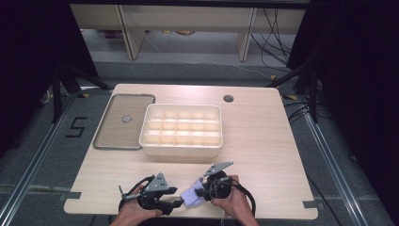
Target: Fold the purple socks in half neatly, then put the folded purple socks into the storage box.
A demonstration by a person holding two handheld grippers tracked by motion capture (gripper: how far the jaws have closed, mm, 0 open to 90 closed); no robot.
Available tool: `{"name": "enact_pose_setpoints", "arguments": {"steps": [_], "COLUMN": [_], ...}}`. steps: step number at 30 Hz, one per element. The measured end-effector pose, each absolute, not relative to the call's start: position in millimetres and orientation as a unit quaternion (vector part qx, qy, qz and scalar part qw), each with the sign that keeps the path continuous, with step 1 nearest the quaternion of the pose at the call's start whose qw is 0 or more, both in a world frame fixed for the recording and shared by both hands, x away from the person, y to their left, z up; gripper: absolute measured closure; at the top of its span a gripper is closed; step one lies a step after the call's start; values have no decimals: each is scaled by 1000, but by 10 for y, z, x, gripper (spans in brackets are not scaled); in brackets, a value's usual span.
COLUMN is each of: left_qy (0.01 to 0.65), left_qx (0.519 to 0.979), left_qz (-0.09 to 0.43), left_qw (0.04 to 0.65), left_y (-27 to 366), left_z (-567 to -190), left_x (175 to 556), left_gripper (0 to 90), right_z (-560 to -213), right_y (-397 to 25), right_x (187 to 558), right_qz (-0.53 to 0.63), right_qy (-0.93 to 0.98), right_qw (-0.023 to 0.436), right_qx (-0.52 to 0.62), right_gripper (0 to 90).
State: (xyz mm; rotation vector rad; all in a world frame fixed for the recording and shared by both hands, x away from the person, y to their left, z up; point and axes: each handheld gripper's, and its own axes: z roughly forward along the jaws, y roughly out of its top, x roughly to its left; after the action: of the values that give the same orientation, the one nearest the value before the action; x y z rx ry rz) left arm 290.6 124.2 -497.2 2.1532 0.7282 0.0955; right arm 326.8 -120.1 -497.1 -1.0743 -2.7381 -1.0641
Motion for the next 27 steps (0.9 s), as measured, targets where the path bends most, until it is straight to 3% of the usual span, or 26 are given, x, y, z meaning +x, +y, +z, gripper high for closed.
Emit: {"name": "enact_pose_setpoints", "arguments": {"steps": [16,27], "left_qy": [339,340], "left_qx": [846,855], "left_qz": [57,70], "left_qw": [408,387], "left_y": [1595,1678], "left_z": [-4987,-5005], "left_x": [2859,2853], "left_gripper": [348,325], "right_z": [-4934,-4902], "right_y": [-1182,-1187], "right_x": [3235,3208], "right_qz": [-339,-335], "right_qy": [-881,-881], "right_qw": [-13,-20], "right_qx": [-329,-335], "right_gripper": [731,732]}}
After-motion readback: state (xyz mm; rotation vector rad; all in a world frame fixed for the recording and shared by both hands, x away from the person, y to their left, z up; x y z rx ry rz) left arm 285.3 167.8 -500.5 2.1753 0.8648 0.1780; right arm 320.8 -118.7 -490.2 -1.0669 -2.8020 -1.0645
